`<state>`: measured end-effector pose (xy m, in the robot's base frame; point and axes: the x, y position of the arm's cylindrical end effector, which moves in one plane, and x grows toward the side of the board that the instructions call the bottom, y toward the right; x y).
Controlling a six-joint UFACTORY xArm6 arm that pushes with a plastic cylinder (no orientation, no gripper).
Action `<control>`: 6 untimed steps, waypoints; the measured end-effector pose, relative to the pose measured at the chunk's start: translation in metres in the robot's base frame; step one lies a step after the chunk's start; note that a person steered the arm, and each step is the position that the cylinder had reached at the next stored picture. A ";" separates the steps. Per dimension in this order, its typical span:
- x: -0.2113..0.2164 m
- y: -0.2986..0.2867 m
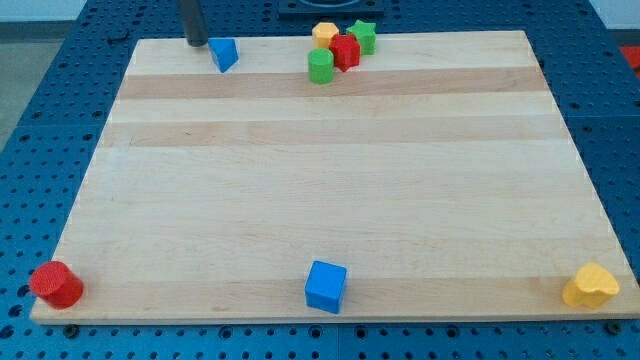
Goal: Move the blue triangle to the left side of yellow hexagon
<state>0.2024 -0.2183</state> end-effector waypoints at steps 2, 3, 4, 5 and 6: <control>0.037 0.006; 0.034 0.035; 0.034 0.062; 0.034 0.111; 0.032 0.142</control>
<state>0.2344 -0.0759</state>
